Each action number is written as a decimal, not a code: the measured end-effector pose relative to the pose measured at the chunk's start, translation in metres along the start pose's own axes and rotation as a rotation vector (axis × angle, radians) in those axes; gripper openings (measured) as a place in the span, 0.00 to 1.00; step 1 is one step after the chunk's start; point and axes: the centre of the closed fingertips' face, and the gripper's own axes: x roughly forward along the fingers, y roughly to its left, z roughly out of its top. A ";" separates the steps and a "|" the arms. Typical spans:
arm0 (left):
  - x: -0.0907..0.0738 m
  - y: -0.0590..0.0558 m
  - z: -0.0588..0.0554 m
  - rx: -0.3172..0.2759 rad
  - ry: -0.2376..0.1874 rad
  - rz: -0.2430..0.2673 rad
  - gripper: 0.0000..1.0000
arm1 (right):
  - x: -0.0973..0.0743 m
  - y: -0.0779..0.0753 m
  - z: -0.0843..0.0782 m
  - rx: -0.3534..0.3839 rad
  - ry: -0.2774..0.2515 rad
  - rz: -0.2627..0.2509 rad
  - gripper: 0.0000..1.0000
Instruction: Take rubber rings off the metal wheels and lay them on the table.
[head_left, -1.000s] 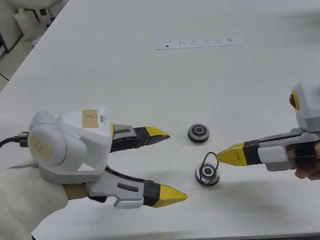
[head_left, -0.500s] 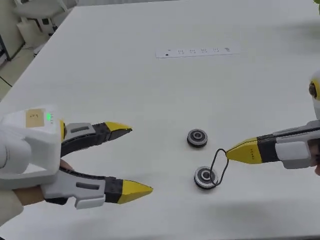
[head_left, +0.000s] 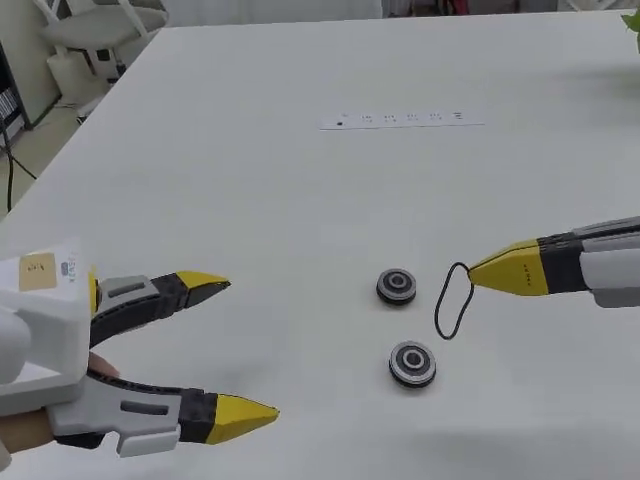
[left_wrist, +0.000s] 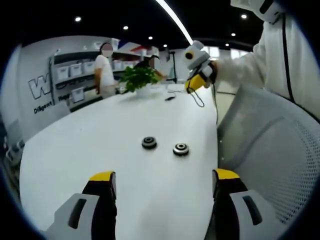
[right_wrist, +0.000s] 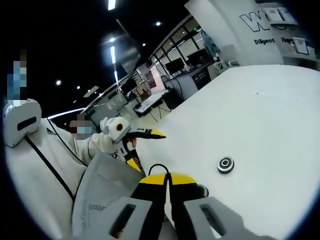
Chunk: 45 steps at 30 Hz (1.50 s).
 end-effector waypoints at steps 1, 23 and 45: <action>0.000 0.000 0.000 -0.002 0.000 0.002 0.80 | -0.001 0.002 0.002 -0.012 0.002 -0.001 0.00; -0.015 0.002 -0.007 -0.013 -0.001 0.056 0.81 | 0.040 0.030 0.030 -0.200 0.026 0.007 0.00; -0.015 0.006 -0.016 -0.026 0.004 0.063 0.80 | 0.075 0.009 0.013 -0.190 0.078 0.000 0.00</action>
